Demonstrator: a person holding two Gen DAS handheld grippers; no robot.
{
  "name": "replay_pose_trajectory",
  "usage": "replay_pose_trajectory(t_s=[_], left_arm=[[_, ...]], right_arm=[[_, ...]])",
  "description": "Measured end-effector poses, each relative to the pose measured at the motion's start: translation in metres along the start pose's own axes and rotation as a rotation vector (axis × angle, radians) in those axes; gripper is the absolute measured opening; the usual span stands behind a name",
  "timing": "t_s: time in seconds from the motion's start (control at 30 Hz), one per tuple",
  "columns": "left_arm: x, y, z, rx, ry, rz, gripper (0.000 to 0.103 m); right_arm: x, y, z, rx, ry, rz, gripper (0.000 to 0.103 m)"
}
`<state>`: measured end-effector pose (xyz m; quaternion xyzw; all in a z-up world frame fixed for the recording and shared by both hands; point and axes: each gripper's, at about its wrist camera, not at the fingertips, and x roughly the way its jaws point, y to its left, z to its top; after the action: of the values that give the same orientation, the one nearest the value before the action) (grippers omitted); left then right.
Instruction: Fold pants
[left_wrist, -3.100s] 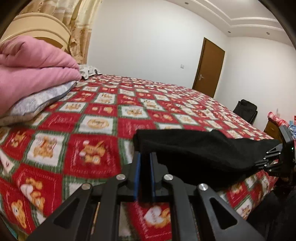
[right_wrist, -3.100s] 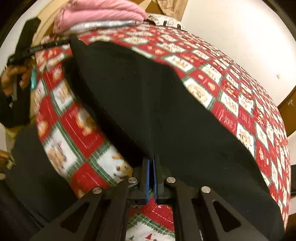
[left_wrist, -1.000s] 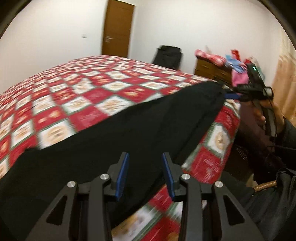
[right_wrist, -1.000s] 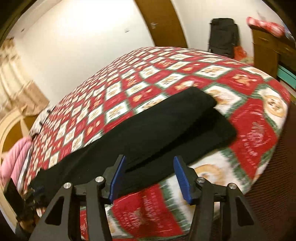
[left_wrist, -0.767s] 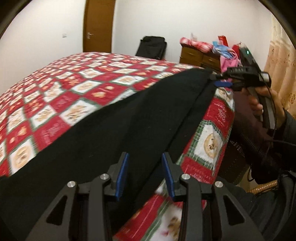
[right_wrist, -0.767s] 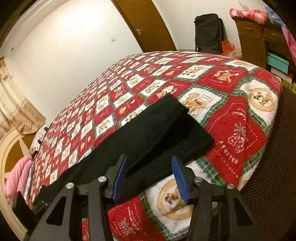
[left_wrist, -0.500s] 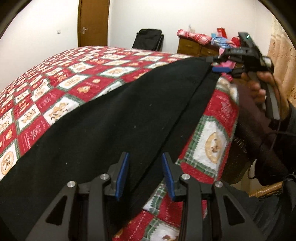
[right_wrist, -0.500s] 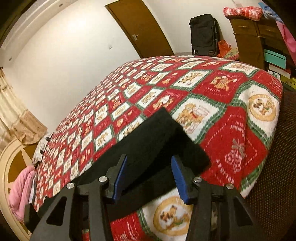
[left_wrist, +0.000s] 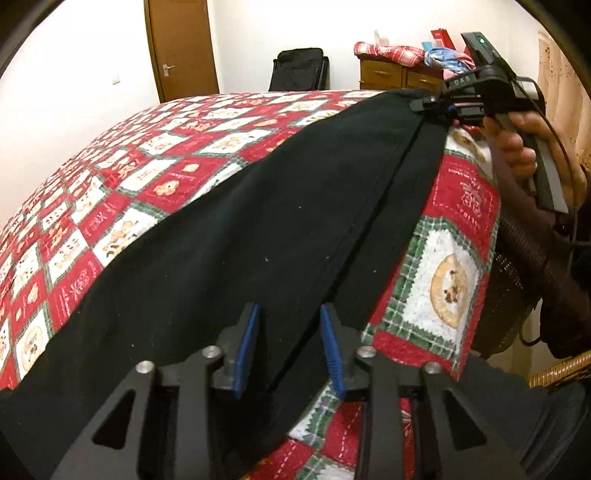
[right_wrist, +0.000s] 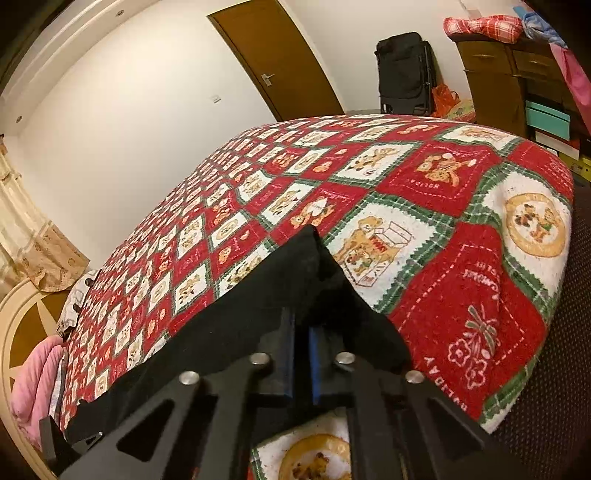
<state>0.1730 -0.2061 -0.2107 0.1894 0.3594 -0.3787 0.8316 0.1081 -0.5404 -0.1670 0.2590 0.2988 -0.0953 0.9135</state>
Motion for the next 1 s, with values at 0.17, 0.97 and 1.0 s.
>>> replay_pose_trajectory(t_s=[0.17,0.97,1.0], left_arm=[[-0.008,0.013,0.000,-0.064,-0.009,-0.052,0.009],[-0.007,0.007,-0.004,-0.060,-0.025,-0.068,0.017],[-0.006,0.006,-0.004,-0.048,-0.020,-0.068,0.028]], right_arm=[[-0.016,0.012,0.001,-0.048,-0.040,0.049,0.003],[-0.021,0.009,-0.023,-0.067,0.034,0.150,0.025],[-0.018,0.014,-0.026,-0.074,0.044,0.168,0.042]])
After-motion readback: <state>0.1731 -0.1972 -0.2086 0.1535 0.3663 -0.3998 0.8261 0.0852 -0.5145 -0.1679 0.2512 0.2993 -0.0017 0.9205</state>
